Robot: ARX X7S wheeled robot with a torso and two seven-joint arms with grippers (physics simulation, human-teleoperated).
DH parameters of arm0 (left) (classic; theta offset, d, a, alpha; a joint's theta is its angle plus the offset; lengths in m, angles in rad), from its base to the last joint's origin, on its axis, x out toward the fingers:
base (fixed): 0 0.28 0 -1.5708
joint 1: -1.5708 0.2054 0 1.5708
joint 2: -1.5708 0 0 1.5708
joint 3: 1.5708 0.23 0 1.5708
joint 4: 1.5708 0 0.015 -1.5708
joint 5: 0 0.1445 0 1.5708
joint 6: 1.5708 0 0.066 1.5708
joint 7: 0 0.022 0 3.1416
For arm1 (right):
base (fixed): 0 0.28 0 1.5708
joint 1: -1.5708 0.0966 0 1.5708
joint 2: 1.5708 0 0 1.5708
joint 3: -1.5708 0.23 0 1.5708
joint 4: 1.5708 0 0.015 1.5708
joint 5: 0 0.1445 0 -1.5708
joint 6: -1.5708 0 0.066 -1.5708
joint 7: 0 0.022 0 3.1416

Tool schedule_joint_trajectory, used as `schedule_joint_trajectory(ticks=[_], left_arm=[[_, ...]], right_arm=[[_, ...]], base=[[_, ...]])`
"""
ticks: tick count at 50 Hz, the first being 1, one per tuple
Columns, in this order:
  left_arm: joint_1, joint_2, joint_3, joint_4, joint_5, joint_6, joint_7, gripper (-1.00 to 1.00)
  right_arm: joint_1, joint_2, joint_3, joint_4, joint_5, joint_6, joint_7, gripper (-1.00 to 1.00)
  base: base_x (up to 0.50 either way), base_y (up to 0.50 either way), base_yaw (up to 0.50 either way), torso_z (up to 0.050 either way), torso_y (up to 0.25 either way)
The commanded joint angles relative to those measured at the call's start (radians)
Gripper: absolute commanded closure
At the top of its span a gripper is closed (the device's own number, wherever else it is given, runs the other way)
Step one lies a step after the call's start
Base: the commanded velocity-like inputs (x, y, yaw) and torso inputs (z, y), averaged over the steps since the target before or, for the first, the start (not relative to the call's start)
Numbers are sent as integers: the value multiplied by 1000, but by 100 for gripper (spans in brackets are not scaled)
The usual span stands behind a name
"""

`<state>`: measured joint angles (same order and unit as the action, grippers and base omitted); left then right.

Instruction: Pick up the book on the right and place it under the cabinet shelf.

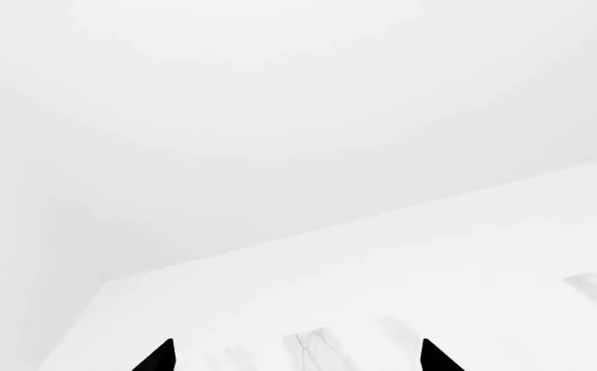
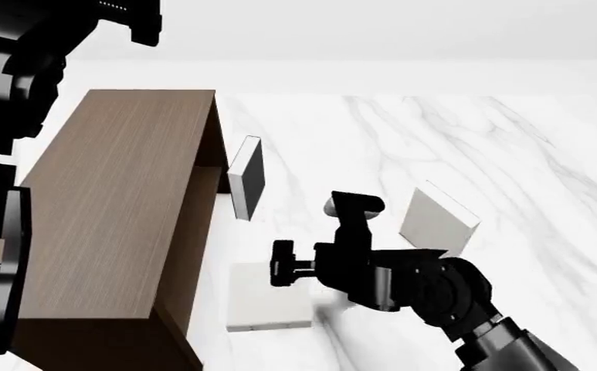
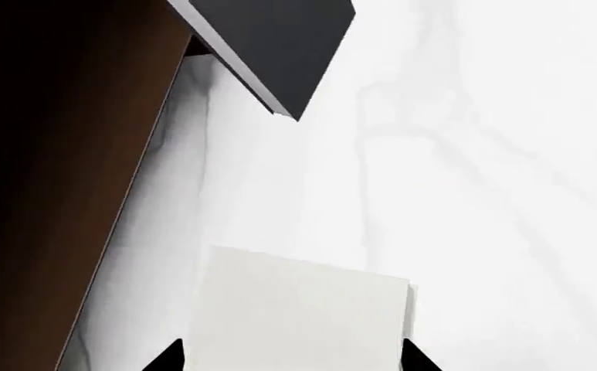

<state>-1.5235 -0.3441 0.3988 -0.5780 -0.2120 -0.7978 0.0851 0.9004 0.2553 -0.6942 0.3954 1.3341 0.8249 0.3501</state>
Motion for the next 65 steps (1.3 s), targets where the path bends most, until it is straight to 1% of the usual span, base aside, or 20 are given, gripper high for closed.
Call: schedule_joint_trajectory(ticks=[1,6,11,17,26,33,47,65], left_arm=[[-4,-1,3,-1,0,-1,1,-100],[-7,-4,6,3,1,-2,3,-100],[-5,-10,5,18,-2,-7,5,-100],[-2,-14,3,24,-4,-8,4,-100],[1,-18,3,49,-9,-24,3,-100],[-10,-20,1,54,-12,-29,4,-100],[-23,-19,3,45,-13,-22,10,-100],[-18,-21,6,47,-16,-12,12,-100]], right_arm=[[60,69,-19,-123,14,84,50,-100],[74,89,-25,-161,19,106,61,-100],[90,133,-43,-240,-16,108,51,-100],[118,198,-100,-393,-127,82,11,-100],[140,274,-167,-523,-260,53,-5,-100],[153,320,-179,-582,-297,50,-1,-100],[261,346,-137,-626,-249,122,29,-100],[383,340,-111,-621,-192,204,31,-100]], base=[[0,0,0,0,0],[0,0,0,0,0],[0,0,0,0,0],[0,0,0,0,0],[0,0,0,0,0],[0,0,0,0,0],[0,0,0,0,0],[0,0,0,0,0]])
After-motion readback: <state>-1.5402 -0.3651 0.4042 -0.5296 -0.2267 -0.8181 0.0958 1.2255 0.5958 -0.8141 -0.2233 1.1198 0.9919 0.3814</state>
